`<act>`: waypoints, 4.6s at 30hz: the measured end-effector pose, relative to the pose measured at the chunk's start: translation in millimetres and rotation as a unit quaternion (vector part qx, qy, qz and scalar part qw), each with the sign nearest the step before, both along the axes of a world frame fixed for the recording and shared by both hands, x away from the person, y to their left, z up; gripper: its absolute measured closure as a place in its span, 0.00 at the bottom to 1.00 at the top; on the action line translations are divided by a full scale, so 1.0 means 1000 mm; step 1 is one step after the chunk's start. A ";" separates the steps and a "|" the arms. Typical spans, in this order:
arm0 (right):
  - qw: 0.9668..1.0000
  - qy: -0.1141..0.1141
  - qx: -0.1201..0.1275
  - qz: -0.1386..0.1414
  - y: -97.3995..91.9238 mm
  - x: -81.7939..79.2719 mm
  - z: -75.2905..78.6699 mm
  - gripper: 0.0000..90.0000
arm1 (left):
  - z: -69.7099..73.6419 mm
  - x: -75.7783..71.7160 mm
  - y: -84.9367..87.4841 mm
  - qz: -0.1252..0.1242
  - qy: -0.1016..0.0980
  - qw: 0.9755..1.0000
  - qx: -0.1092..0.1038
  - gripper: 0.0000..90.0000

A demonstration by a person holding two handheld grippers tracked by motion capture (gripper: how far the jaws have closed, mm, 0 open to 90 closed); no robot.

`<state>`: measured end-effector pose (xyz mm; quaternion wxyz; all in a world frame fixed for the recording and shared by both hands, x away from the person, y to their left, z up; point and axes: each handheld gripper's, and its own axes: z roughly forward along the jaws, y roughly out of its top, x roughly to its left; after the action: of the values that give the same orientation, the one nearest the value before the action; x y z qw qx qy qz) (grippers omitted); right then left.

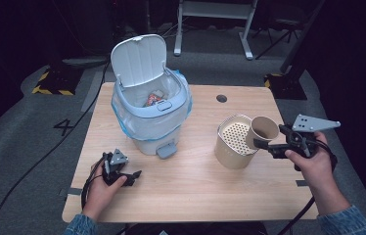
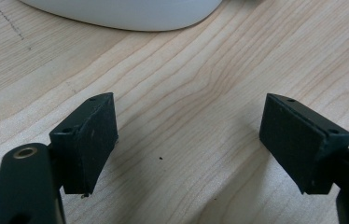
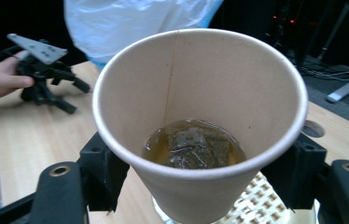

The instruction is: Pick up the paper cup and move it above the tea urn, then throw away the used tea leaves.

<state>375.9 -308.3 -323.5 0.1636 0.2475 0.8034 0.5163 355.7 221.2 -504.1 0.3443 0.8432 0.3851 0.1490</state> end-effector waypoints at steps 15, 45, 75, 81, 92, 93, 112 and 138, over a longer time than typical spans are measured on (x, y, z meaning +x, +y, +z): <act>1.000 -0.006 -0.012 -0.022 0.011 0.049 -0.002 0.34 | 0.000 0.000 0.000 0.000 0.000 1.000 0.000 0.22; 0.990 -0.073 -0.116 -0.036 0.013 0.056 -0.007 0.36 | 0.000 0.000 0.000 0.000 0.000 1.000 0.000 0.22; 0.837 -0.307 -0.454 -0.013 0.031 0.038 -0.009 0.40 | 0.000 0.000 0.000 0.000 0.000 1.000 0.000 0.22; 0.799 -0.331 -0.502 -0.007 0.034 0.038 -0.015 0.40 | 0.000 0.000 0.000 0.000 0.000 1.000 0.000 0.22; 0.689 -0.397 -0.606 0.006 0.043 0.034 -0.031 0.40 | 0.000 0.000 0.000 0.000 0.000 1.000 0.000 0.22; 0.682 -0.399 -0.613 0.006 0.044 0.034 -0.032 0.40 | 0.000 0.000 0.000 0.000 0.000 1.000 0.000 0.22; 0.345 -0.567 -0.746 0.049 0.069 0.009 -0.064 0.40 | 0.000 0.000 0.000 0.000 -0.001 1.000 0.001 0.22; 0.341 -0.580 -0.739 0.030 0.069 0.006 -0.062 0.40 | 0.000 0.000 0.000 0.000 -0.001 1.000 0.001 0.22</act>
<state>382.4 -239.5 -385.3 0.6890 -0.3600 0.5685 -0.2692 355.6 221.1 -504.1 0.3440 0.8432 0.3846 0.1505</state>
